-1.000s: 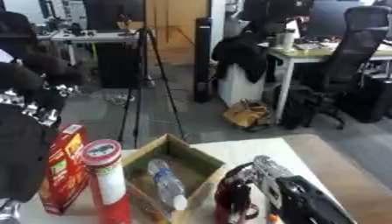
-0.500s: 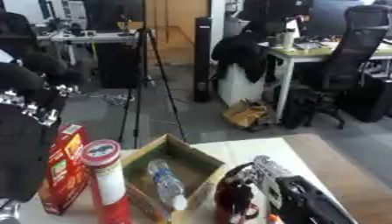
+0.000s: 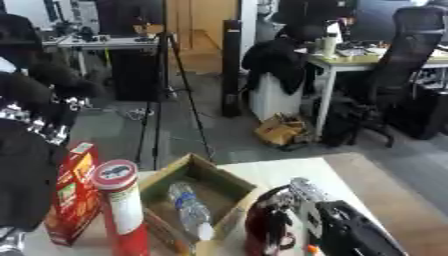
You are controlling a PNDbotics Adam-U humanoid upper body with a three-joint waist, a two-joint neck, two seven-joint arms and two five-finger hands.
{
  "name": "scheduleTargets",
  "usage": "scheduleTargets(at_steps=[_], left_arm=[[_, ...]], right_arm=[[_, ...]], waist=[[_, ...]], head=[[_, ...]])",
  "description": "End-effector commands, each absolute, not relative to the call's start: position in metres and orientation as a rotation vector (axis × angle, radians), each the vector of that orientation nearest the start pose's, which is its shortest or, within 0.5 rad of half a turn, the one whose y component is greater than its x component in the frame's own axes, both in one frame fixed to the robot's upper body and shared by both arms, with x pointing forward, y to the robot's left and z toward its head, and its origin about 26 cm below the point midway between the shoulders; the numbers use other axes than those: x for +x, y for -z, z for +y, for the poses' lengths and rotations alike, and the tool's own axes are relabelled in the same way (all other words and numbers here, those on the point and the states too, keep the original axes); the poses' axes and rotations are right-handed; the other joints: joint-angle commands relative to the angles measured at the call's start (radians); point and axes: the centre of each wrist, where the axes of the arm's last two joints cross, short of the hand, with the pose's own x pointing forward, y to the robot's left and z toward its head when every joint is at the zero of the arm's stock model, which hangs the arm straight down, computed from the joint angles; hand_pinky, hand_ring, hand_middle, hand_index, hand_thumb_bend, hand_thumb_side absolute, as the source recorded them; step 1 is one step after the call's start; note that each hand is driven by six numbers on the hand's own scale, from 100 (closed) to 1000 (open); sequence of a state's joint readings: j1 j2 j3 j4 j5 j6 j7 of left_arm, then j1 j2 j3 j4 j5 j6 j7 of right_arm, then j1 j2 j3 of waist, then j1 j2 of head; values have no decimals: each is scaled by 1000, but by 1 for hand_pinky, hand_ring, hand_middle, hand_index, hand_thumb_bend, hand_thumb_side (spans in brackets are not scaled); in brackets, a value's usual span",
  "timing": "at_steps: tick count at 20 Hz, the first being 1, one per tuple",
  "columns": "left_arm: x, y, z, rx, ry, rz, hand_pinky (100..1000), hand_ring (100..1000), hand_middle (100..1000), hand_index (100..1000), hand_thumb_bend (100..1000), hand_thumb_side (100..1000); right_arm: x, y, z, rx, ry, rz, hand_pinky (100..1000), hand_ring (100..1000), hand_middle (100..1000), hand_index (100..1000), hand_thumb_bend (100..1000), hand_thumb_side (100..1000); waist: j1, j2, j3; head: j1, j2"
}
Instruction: Pick up objects on the table and place them in the box.
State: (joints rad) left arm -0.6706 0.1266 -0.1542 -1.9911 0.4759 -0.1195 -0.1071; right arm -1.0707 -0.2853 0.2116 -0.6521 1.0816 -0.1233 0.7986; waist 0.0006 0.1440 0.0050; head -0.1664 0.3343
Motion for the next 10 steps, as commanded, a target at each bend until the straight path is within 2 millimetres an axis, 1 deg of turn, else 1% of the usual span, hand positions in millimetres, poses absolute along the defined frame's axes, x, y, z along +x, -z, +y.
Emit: scheduleTargets(at_steps=[1,2,7,9,10], left_arm=[[304,-290,150,1190,-468,3298,976,677,625,613,100,774],[304,-290,150,1190,-468,3299,976,677,625,613,100,774],[304,-290,150,1190,-465,3299,975,676,625,613,100,774],[304,-290,150,1190,-465,3298,975,675,625,613,100,774],[304,-290,150,1191,-464,3298,975,675,625,613,100,773]], right_arm=[[507,-177,-213,-621,-1775,-831,368,778,859,1000,668,343],[507,-177,-214,-622,-1774,-833,363,772,839,996,653,347],[507,-177,-214,-623,-1767,-838,367,767,828,987,639,355],[507,-178,-214,-624,-1767,-841,350,749,784,949,608,362],[507,-178,-214,-625,-1767,-843,340,738,770,929,569,378]], waist=[[-1,-14,-3],[-1,-14,-3],[-1,-14,-3],[-1,-14,-4],[-1,-15,-4]], head=[[2,-11],[2,-12],[3,-13],[3,-13],[3,-13]])
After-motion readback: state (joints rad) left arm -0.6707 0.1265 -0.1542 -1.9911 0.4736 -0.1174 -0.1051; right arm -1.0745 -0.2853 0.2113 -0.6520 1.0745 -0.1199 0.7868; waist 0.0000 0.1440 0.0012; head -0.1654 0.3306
